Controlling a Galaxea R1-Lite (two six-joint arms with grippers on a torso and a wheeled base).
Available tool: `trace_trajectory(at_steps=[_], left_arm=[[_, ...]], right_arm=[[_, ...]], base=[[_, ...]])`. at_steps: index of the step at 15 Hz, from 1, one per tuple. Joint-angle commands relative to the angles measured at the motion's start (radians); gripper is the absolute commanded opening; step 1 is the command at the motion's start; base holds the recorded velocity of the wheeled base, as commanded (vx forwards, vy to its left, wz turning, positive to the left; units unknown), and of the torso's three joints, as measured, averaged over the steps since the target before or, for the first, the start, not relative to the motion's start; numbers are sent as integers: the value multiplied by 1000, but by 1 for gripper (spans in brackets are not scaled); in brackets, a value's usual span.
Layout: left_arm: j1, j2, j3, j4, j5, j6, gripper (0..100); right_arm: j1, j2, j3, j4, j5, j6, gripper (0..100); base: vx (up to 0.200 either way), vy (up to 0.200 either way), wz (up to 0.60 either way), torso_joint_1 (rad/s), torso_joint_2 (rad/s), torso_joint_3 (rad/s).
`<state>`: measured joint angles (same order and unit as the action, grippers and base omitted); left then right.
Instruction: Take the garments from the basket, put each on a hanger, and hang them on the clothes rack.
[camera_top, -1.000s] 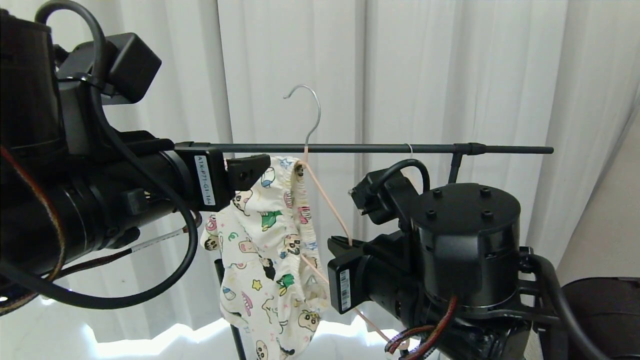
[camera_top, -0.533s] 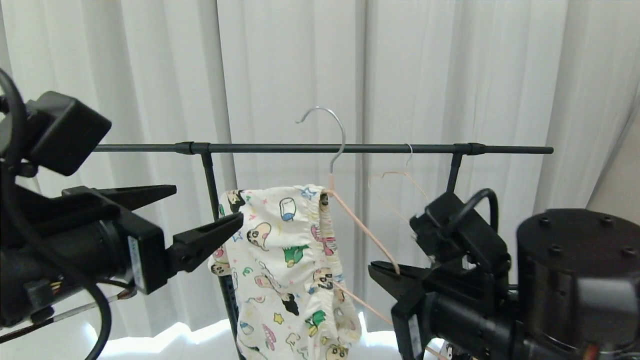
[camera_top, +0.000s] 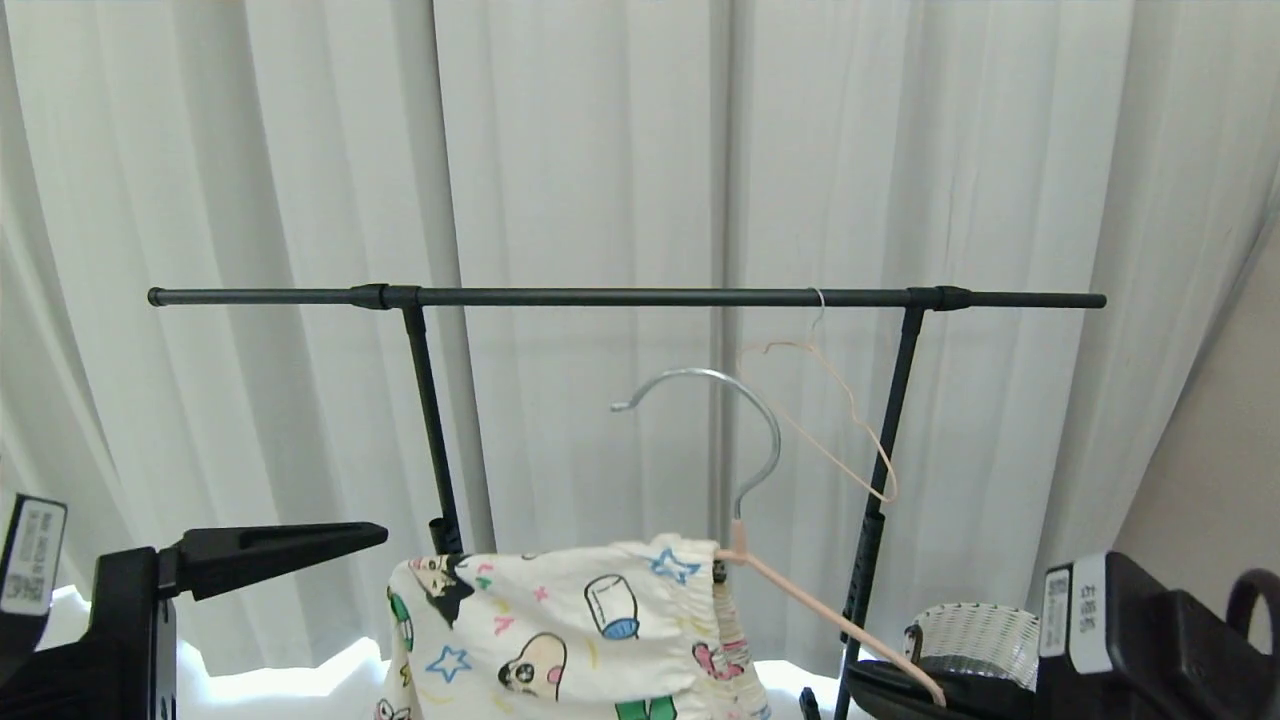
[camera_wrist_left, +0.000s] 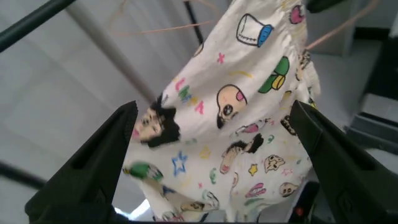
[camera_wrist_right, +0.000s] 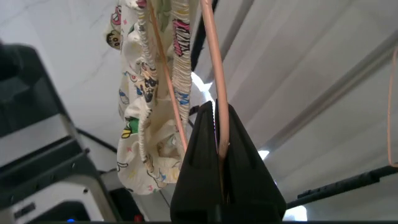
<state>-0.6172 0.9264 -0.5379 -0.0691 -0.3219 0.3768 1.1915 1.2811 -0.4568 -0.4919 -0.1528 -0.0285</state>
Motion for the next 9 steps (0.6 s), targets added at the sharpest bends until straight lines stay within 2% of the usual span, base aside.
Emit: trace_trajectory(at_steps=[1,6,9], left_arm=[[-15,8,18,0,-34,19,100],[-150,95,27,0,-48,30,100],[-174,149,27,0,-49,31,100]], right_arm=[[26,-29,32,0,13,-5,0],[65,-28,49,0,44,-41,0],[85,-20,47,0,64,-70,0]], base=[[0,0,0,0,0,0],[0,0,0,0,0,0],[0,0,0,0,0,0]])
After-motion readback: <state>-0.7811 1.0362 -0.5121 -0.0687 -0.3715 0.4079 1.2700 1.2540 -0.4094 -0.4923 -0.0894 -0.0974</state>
